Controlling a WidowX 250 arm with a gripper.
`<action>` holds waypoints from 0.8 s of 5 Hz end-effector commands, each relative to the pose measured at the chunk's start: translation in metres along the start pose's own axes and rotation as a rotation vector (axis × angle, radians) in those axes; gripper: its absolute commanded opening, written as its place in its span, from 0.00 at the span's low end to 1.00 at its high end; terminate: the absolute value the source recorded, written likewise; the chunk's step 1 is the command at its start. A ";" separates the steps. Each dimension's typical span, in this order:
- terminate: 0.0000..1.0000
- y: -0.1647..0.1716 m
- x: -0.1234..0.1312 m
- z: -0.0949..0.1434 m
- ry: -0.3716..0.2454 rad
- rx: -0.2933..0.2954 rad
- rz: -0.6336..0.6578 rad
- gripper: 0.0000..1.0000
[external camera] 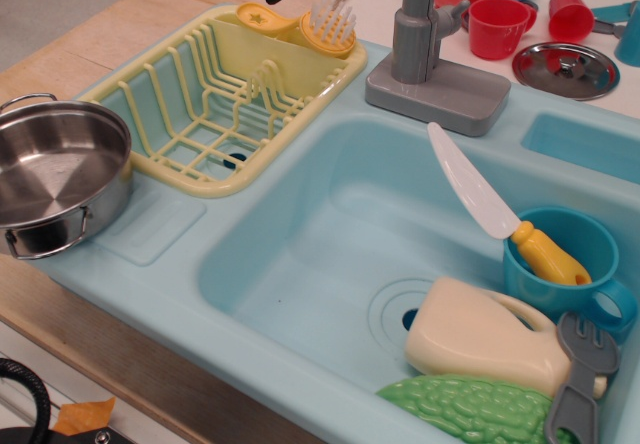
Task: Put brush into pot or pan
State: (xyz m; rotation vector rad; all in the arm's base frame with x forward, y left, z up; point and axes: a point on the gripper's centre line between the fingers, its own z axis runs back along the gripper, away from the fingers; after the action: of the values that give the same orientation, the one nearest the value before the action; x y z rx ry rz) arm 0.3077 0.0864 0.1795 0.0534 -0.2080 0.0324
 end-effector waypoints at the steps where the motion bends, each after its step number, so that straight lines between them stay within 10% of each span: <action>1: 0.00 0.000 0.000 0.000 0.000 0.000 0.000 1.00; 4: 0.00 0.004 0.035 -0.008 -0.217 -0.158 -0.717 1.00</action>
State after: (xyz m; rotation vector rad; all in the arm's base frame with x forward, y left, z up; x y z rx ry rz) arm 0.3554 0.0839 0.1626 -0.1221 -0.4046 -0.8191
